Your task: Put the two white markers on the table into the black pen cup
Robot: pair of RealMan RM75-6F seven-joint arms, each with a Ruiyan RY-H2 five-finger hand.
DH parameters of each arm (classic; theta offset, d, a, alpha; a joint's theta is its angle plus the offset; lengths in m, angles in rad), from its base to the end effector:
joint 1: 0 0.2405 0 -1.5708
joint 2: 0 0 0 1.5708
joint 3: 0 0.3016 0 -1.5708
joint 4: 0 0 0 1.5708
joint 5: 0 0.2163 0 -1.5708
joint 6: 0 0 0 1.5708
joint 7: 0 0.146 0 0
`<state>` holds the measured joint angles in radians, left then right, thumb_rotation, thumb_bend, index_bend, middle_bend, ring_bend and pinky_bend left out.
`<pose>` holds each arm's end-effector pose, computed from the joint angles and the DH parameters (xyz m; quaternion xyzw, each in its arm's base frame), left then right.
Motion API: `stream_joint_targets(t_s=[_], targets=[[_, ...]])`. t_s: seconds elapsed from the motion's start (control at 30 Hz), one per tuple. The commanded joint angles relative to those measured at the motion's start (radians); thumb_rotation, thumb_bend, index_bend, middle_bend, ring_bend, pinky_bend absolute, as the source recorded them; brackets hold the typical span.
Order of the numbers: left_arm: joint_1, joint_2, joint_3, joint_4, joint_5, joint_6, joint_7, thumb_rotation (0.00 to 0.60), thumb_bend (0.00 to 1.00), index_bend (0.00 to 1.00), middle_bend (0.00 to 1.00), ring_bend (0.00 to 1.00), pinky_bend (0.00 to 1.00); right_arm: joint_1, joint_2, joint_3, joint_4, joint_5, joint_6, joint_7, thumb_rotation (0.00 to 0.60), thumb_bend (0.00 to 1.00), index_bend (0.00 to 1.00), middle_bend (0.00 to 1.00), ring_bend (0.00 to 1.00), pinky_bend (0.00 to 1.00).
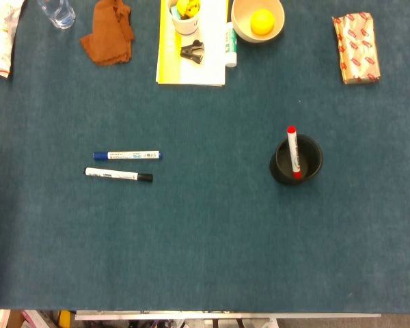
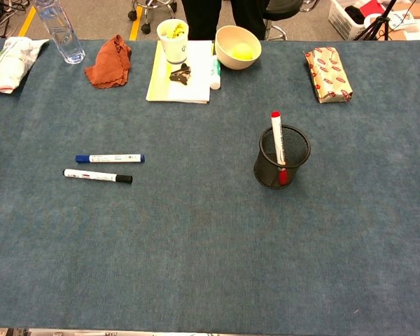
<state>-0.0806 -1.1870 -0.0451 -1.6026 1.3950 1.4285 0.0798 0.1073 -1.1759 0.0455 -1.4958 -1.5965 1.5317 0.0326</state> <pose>-0.3691 0.1832 0.1458 -0.5789 -0.4256 -0.3445 0.6042 -0.3541 -0.1948 0.1632 0.6215 -0.3406 0.4164 0.5695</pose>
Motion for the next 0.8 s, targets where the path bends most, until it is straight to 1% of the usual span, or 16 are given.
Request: stream_joint_targets(t_s=[0.03,0.23,0.4,0.47,0.57,0.8], targets=[[-0.001,0.000,-0.001,-0.002,0.001,0.000,0.001,0.600,0.33,0.43,0.31,0.36,0.54,0.001,0.000,0.001,0.001,0.000,0.000,0.001,0.600,0.00,0.18,0.17,0.16,0.39],[-0.001,-0.001,0.001,-0.008,0.009,0.005,0.004,0.600,0.33,0.43,0.31,0.36,0.54,0.001,0.001,0.003,-0.002,-0.006,0.006,0.001,0.600,0.00,0.18,0.17,0.16,0.39],[-0.004,0.014,0.008,-0.048,0.018,-0.009,-0.020,0.600,0.33,0.43,0.30,0.35,0.54,0.008,0.008,0.010,-0.011,-0.010,0.007,-0.001,0.600,0.00,0.18,0.17,0.16,0.39],[-0.009,0.026,0.012,-0.070,0.024,-0.020,-0.022,0.600,0.33,0.42,0.27,0.33,0.54,0.011,0.012,0.016,-0.016,-0.008,0.007,-0.005,0.600,0.00,0.18,0.17,0.16,0.39],[-0.018,0.043,0.014,-0.104,0.036,-0.031,-0.029,0.600,0.33,0.42,0.20,0.27,0.52,0.015,0.018,0.023,-0.024,-0.006,0.008,-0.010,0.600,0.00,0.18,0.18,0.16,0.39],[-0.039,0.064,0.024,-0.163,0.077,-0.051,-0.041,0.600,0.33,0.42,0.02,0.08,0.28,0.024,0.035,0.033,-0.035,-0.011,0.011,-0.012,0.600,0.00,0.18,0.18,0.16,0.39]])
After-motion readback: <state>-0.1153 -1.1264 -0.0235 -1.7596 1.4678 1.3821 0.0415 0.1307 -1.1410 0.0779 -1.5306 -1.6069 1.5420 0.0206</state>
